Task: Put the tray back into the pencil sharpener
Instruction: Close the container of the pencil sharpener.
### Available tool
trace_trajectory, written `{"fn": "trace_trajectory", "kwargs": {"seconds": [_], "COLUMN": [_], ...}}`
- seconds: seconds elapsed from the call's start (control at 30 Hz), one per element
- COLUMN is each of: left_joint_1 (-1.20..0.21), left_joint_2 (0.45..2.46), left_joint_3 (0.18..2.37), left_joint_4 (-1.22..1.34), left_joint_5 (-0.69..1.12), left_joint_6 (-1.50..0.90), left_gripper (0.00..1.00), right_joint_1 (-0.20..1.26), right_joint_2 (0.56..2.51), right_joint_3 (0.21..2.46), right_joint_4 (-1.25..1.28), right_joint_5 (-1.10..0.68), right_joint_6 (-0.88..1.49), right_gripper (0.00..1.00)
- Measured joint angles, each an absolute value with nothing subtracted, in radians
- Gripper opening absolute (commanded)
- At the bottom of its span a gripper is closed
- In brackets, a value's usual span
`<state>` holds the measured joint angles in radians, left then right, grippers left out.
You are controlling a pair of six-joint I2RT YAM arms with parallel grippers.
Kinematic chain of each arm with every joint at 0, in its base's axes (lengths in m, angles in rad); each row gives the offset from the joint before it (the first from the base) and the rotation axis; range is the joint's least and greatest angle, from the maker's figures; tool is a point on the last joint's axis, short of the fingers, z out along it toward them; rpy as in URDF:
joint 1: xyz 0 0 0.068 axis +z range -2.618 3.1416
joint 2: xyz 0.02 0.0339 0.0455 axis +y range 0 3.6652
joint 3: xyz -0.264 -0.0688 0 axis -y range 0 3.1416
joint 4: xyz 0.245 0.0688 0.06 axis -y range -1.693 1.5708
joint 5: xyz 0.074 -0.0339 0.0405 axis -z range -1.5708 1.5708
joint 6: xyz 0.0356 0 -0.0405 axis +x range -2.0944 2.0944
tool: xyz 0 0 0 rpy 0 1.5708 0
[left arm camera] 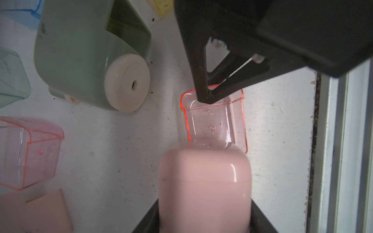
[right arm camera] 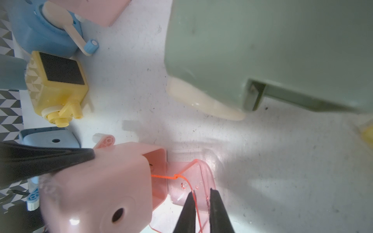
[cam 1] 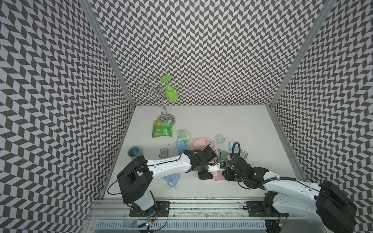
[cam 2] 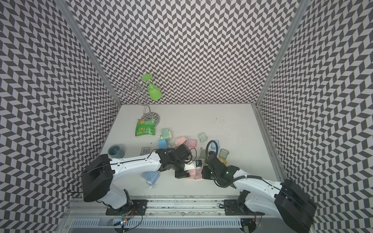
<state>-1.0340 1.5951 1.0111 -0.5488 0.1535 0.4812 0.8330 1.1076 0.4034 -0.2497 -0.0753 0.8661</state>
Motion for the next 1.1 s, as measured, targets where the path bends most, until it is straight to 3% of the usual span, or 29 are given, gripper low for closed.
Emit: {"fn": "trace_trajectory", "kwargs": {"seconds": [0.53,0.87,1.1], "left_joint_1": [-1.039,-1.040,-1.040], "left_joint_2": [1.601,1.605,1.610], "left_joint_3": [1.016,1.020,1.027], "left_joint_4": [-0.549,-0.551,-0.555], "left_joint_5": [0.150,0.149,0.150], "left_joint_6": [0.481,0.481,0.480], "left_gripper": [0.49,0.48,0.47], "right_joint_1": [0.822,0.813,0.774], "right_joint_2": [1.121,1.095,0.920], "right_joint_3": [0.401,0.399,0.364], "right_joint_4": [-0.214,-0.195,-0.262], "right_joint_5": [-0.128,-0.153,-0.044], "right_joint_6": [0.898,0.863,0.852], "right_gripper": [0.11,0.30,0.26]}}
